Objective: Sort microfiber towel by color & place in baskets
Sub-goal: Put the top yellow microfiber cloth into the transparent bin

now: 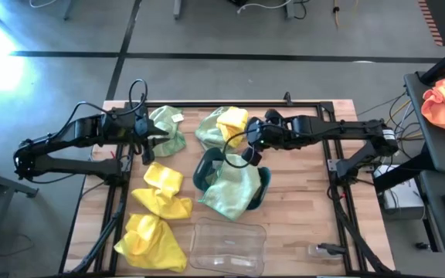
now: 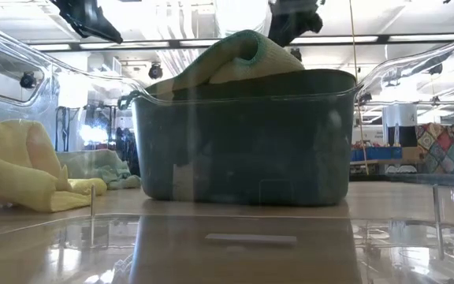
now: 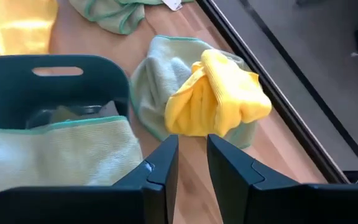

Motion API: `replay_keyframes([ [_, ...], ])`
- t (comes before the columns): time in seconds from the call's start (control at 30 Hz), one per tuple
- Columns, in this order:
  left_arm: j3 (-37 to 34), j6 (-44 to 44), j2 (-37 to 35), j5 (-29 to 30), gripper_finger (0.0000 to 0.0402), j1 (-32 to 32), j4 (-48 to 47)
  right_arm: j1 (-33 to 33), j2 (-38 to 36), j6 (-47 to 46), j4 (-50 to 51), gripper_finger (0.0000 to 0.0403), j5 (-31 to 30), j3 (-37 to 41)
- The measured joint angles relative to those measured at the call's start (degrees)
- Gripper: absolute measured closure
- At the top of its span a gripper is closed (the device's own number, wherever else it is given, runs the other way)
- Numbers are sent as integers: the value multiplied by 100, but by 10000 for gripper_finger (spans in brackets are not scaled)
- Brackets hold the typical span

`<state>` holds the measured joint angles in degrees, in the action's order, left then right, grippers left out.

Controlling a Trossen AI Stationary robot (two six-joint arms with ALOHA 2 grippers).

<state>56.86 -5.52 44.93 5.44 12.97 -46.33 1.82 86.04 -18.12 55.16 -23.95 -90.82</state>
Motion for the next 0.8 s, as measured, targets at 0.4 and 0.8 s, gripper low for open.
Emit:
replay_keyframes([
  [0.4,-2,-45,-1,1,327,0,-170,323,1058,639,-57,313,62,45],
  [0.8,-79,-268,-5,4,327,0,-299,687,1212,1491,-834,303,805,47],
])
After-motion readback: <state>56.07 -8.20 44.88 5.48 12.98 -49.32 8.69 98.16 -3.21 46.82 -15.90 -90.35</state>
